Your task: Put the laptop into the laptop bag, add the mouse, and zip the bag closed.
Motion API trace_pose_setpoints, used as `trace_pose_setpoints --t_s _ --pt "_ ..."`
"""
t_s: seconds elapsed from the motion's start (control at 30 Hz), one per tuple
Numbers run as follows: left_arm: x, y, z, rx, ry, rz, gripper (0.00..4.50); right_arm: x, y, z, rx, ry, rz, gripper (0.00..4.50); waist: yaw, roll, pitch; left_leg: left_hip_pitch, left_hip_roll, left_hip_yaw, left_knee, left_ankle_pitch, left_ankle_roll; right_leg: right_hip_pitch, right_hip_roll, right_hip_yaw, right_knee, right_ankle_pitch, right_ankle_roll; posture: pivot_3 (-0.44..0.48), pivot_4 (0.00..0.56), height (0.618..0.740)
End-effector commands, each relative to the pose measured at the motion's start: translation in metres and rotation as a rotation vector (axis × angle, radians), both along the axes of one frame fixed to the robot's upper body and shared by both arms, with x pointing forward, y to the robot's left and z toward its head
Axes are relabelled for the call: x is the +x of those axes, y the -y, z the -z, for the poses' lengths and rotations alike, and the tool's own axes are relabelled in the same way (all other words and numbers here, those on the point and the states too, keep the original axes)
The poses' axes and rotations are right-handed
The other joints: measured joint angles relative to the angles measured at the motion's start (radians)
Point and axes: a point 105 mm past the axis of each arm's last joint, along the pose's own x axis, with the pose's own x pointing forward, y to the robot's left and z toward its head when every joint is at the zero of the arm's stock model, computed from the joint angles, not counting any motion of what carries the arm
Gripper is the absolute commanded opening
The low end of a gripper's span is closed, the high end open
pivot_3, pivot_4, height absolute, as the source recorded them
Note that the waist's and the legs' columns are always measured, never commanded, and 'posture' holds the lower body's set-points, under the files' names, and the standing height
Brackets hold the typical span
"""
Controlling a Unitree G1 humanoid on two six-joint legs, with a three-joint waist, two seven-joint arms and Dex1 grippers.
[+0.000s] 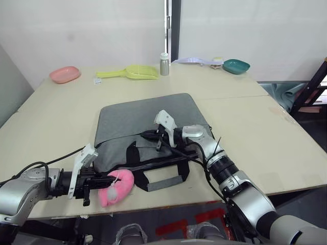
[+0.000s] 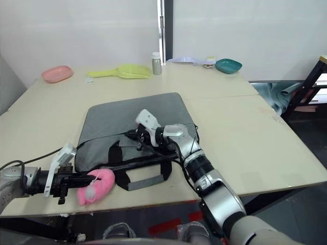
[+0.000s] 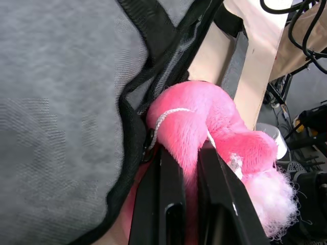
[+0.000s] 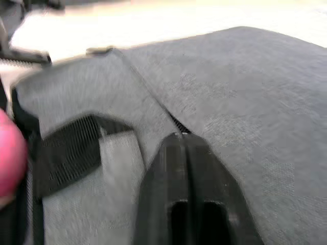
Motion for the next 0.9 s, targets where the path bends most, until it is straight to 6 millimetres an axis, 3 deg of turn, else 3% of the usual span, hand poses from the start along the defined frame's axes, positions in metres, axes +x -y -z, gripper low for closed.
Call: trace_pose_setpoints --t_s 0.03,0.2,0.27,0.33,0.5,0.63,0.73,0.9 --pt "0.004 -0.017 0.004 0.078 0.003 -0.06 0.0 0.002 0.029 -0.045 0.095 0.021 0.034 1.54 0.005 0.001 0.002 -0.001 0.0 0.0 0.0 0.0 0.0 0.0 0.0 0.0 -0.002 0.0 0.0 0.0 0.15 0.74" --pt "0.002 -0.017 0.004 0.076 0.001 -0.059 0.0 0.006 0.099 -0.067 0.041 -0.005 0.146 3.29 0.013 0.0 0.001 -0.001 0.0 0.001 -0.003 0.0 0.0 0.002 0.0 0.0 -0.009 0.001 0.001 0.0 0.15 0.74" --pt "0.001 -0.017 0.005 0.075 0.0 -0.059 0.0 0.007 0.125 -0.067 -0.007 -0.03 0.194 4.08 0.014 0.0 0.001 0.0 0.0 0.001 -0.005 0.0 -0.001 0.002 0.0 -0.001 -0.009 0.001 0.001 0.0 0.15 0.74" --pt "0.0 -0.019 0.005 0.074 -0.002 -0.062 0.0 0.003 0.165 -0.06 -0.06 -0.154 0.258 4.45 0.015 0.001 0.002 0.0 0.0 0.001 -0.005 0.0 -0.001 0.002 0.0 0.0 -0.009 0.001 0.002 0.0 0.15 0.74" --pt "0.0 -0.021 0.006 0.075 -0.003 -0.069 0.0 -0.009 0.214 -0.035 -0.09 -0.398 0.389 4.45 0.009 0.001 0.002 0.001 0.0 0.002 -0.005 0.0 0.0 0.002 0.001 0.001 -0.008 0.001 0.001 0.0 0.15 0.74" --pt "0.002 -0.018 0.006 0.072 -0.001 -0.062 0.0 -0.01 0.215 -0.019 -0.068 -0.481 0.432 4.45 0.008 0.001 0.002 0.001 0.0 0.002 -0.003 0.0 0.0 0.001 0.001 0.002 -0.006 0.001 0.001 0.0 0.15 0.74" --pt "0.004 -0.018 0.006 0.072 0.002 -0.058 0.0 -0.01 0.208 -0.02 -0.002 -0.526 0.427 4.45 0.01 0.001 0.002 0.001 0.0 0.002 -0.001 0.0 0.0 0.001 0.001 0.002 -0.003 0.001 0.001 0.0 0.15 0.74" --pt "0.005 -0.018 0.005 0.078 0.002 -0.053 0.0 -0.015 0.208 -0.019 0.043 -0.585 0.428 2.9 0.024 0.001 0.002 0.001 0.0 0.002 0.001 0.001 0.0 0.001 0.0 0.002 -0.003 0.001 0.001 0.0 0.15 0.74"
